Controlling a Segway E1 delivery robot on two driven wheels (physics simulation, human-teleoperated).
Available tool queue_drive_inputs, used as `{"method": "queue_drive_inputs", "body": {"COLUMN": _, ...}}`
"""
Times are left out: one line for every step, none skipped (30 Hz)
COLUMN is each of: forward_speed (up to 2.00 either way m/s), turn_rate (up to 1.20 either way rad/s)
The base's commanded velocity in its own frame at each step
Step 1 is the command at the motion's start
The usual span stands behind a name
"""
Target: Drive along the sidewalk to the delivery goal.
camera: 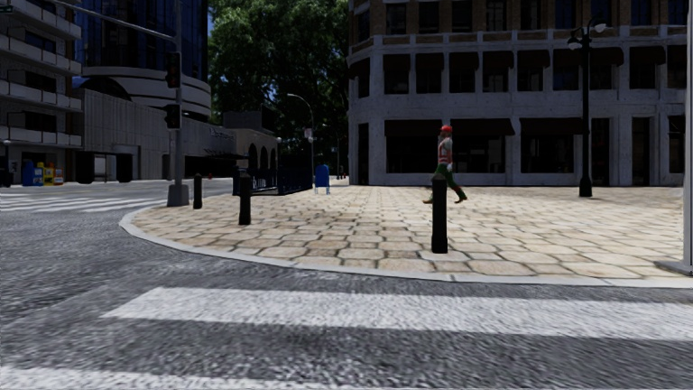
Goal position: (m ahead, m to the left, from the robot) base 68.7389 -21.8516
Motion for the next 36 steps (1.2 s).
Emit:
{"method": "queue_drive_inputs", "body": {"forward_speed": 2.00, "turn_rate": 0.00}}
{"method": "queue_drive_inputs", "body": {"forward_speed": 2.00, "turn_rate": 0.00}}
{"method": "queue_drive_inputs", "body": {"forward_speed": 2.00, "turn_rate": 0.00}}
{"method": "queue_drive_inputs", "body": {"forward_speed": 2.00, "turn_rate": 0.00}}
{"method": "queue_drive_inputs", "body": {"forward_speed": 2.00, "turn_rate": 0.00}}
{"method": "queue_drive_inputs", "body": {"forward_speed": 2.00, "turn_rate": 0.00}}
{"method": "queue_drive_inputs", "body": {"forward_speed": 2.00, "turn_rate": 0.00}}
{"method": "queue_drive_inputs", "body": {"forward_speed": 2.00, "turn_rate": 0.00}}
{"method": "queue_drive_inputs", "body": {"forward_speed": 2.00, "turn_rate": 0.00}}
{"method": "queue_drive_inputs", "body": {"forward_speed": 2.00, "turn_rate": 0.00}}
{"method": "queue_drive_inputs", "body": {"forward_speed": 2.00, "turn_rate": 0.00}}
{"method": "queue_drive_inputs", "body": {"forward_speed": 2.00, "turn_rate": 0.00}}
{"method": "queue_drive_inputs", "body": {"forward_speed": 2.00, "turn_rate": 0.00}}
{"method": "queue_drive_inputs", "body": {"forward_speed": 2.00, "turn_rate": 0.00}}
{"method": "queue_drive_inputs", "body": {"forward_speed": 2.00, "turn_rate": 0.00}}
{"method": "queue_drive_inputs", "body": {"forward_speed": 2.00, "turn_rate": 0.00}}
{"method": "queue_drive_inputs", "body": {"forward_speed": 2.00, "turn_rate": 0.00}}
{"method": "queue_drive_inputs", "body": {"forward_speed": 2.00, "turn_rate": 0.00}}
{"method": "queue_drive_inputs", "body": {"forward_speed": 2.00, "turn_rate": 0.00}}
{"method": "queue_drive_inputs", "body": {"forward_speed": 2.00, "turn_rate": 0.00}}
{"method": "queue_drive_inputs", "body": {"forward_speed": 2.00, "turn_rate": 0.00}}
{"method": "queue_drive_inputs", "body": {"forward_speed": 2.00, "turn_rate": 0.00}}
{"method": "queue_drive_inputs", "body": {"forward_speed": 2.00, "turn_rate": 0.00}}
{"method": "queue_drive_inputs", "body": {"forward_speed": 2.00, "turn_rate": 0.00}}
{"method": "queue_drive_inputs", "body": {"forward_speed": 2.00, "turn_rate": 0.00}}
{"method": "queue_drive_inputs", "body": {"forward_speed": 1.88, "turn_rate": 0.00}}
{"method": "queue_drive_inputs", "body": {"forward_speed": 1.71, "turn_rate": 0.00}}
{"method": "queue_drive_inputs", "body": {"forward_speed": 1.71, "turn_rate": 0.00}}
{"method": "queue_drive_inputs", "body": {"forward_speed": 1.58, "turn_rate": 0.00}}
{"method": "queue_drive_inputs", "body": {"forward_speed": 1.52, "turn_rate": 0.00}}
{"method": "queue_drive_inputs", "body": {"forward_speed": 1.49, "turn_rate": 0.00}}
{"method": "queue_drive_inputs", "body": {"forward_speed": 1.47, "turn_rate": 0.00}}
{"method": "queue_drive_inputs", "body": {"forward_speed": 1.46, "turn_rate": 0.00}}
{"method": "queue_drive_inputs", "body": {"forward_speed": 1.45, "turn_rate": 0.00}}
{"method": "queue_drive_inputs", "body": {"forward_speed": 1.45, "turn_rate": -0.02}}
{"method": "queue_drive_inputs", "body": {"forward_speed": 1.45, "turn_rate": -0.02}}
